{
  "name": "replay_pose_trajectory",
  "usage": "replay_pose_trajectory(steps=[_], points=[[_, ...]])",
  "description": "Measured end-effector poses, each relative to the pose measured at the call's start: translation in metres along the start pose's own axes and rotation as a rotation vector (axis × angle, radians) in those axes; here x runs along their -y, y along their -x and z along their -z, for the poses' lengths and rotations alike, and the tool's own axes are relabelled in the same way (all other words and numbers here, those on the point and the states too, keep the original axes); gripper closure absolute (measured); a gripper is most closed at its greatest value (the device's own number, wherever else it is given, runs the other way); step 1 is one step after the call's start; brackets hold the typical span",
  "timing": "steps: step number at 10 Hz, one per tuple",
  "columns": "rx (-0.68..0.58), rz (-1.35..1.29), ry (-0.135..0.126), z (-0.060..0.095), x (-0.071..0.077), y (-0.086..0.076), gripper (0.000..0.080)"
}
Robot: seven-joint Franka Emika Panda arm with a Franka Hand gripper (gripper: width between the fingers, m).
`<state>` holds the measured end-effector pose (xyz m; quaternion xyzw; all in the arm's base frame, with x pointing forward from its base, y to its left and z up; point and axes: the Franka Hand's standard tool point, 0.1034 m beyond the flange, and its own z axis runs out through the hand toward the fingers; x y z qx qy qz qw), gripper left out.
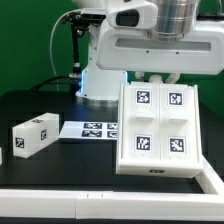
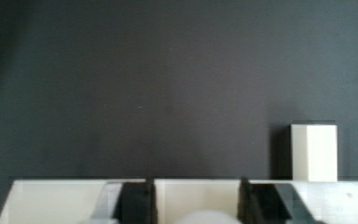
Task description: Assemble cabinet
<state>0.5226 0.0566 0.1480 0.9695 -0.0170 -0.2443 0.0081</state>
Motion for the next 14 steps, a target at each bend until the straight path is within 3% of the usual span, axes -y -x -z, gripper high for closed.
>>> replay_pose_trajectory(steps=[2, 4, 8, 10, 14], points=[[0.12, -0.003, 0.029, 0.001, 0.001, -0.01, 0.0585], [0.22, 0.019, 0.039, 0.0, 0.0, -0.003, 0.0593], [0.209, -0.01, 0.04, -0.002, -0.004, -0.014, 0.0636], [0.224, -0.047, 0.045, -0.011, -0.007, -0.01, 0.0648], [0.211, -0.049, 0.033, -0.009, -0.009, 0.002, 0.0674]])
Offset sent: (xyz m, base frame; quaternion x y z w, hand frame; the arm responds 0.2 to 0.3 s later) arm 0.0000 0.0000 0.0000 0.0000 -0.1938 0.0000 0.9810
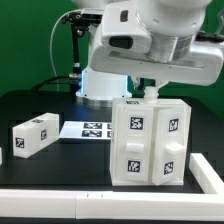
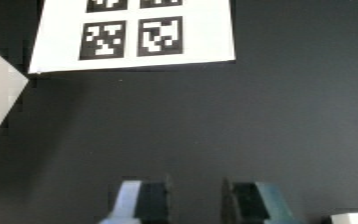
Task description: Assemble cabinet
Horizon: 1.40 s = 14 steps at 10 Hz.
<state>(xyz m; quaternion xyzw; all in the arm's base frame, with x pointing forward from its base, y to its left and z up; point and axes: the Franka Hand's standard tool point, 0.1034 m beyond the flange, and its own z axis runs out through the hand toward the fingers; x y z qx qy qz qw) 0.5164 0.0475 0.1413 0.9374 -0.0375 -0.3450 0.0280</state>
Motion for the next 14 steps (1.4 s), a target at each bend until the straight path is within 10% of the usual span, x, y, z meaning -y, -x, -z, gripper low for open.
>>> replay_pose_trajectory(steps=[4, 9, 14], points=[[-0.057, -0.012, -0.009, -0.025, -0.001, -0.008, 0.0697], [-0.112, -0.032, -0.005, 0.003, -0.002, -0.038, 0.0746], [-0.086, -0.042, -0.009, -0.014, -0.009, -0.029, 0.0776]])
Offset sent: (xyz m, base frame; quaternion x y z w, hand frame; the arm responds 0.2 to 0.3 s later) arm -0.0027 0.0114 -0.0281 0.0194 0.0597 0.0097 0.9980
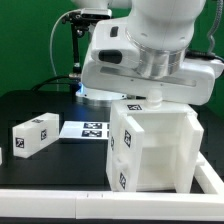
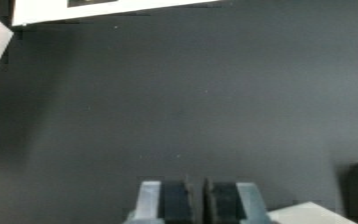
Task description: Assemble cabinet
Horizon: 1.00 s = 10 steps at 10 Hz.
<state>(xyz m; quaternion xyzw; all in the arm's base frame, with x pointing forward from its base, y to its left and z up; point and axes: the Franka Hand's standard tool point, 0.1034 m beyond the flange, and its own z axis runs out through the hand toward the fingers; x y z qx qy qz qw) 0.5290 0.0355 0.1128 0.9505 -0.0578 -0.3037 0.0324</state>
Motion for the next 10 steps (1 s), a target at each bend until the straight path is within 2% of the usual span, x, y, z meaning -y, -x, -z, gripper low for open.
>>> replay_pose_trajectory(steps=[2, 3, 4, 7, 9, 10], points=[[0.009, 0.002, 0.005, -0.004, -0.006, 0.014, 0.0799], [0.012, 0.005, -0.002, -0.006, -0.01, 0.02, 0.0799], [0.016, 0.001, -0.009, -0.006, -0.018, 0.025, 0.0799], [-0.007, 0.006, -0.004, 0.003, -0.042, 0.036, 0.0799], [-0.001, 0.006, -0.001, 0.0, -0.041, 0.036, 0.0772], [-0.003, -0.001, -0.004, 0.0, -0.042, 0.035, 0.0593]])
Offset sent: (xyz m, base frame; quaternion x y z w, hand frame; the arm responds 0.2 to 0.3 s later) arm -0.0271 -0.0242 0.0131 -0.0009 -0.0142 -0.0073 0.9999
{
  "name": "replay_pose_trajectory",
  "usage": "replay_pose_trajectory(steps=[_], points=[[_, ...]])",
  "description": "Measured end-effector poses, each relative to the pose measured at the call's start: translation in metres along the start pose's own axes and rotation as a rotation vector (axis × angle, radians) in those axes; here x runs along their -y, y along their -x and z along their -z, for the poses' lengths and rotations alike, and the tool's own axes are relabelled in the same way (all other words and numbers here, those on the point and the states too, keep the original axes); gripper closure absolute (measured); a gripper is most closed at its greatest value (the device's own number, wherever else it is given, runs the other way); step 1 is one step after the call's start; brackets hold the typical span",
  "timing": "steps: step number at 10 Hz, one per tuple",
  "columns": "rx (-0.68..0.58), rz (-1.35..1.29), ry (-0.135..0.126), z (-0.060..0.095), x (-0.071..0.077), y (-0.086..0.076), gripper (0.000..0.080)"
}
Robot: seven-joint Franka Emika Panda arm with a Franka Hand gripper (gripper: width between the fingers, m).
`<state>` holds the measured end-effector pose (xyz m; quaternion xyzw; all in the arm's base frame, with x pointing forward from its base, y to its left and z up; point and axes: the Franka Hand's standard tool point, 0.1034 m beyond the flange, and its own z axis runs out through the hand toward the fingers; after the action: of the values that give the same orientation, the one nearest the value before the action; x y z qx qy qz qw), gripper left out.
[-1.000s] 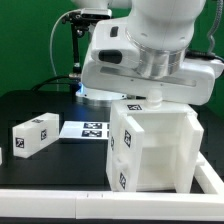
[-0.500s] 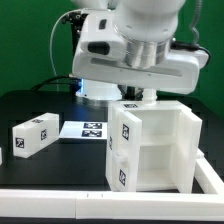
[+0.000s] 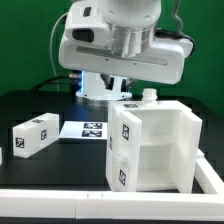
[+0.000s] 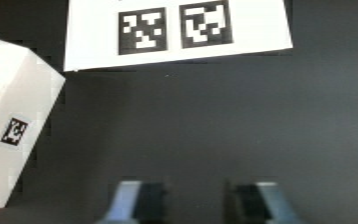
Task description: Assemble cabinet
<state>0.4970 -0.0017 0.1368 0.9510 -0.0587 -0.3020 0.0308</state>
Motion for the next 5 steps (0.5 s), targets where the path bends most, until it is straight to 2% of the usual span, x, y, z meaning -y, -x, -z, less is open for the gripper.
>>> replay_pose_trajectory(steps=[1, 2, 3, 4, 5], points=[[-0.036, -0.036, -0.018, -0.002, -0.008, -0.006, 0.0593], [-0.078, -0.061, -0.041, -0.007, -0.029, -0.001, 0.0412], [-0.103, -0.073, -0.062, -0.018, -0.053, 0.008, 0.0276], [-0.119, -0.069, -0.072, -0.029, -0.072, 0.011, 0.0276], [-0.121, -0.083, -0.074, -0.032, -0.077, 0.012, 0.0095]])
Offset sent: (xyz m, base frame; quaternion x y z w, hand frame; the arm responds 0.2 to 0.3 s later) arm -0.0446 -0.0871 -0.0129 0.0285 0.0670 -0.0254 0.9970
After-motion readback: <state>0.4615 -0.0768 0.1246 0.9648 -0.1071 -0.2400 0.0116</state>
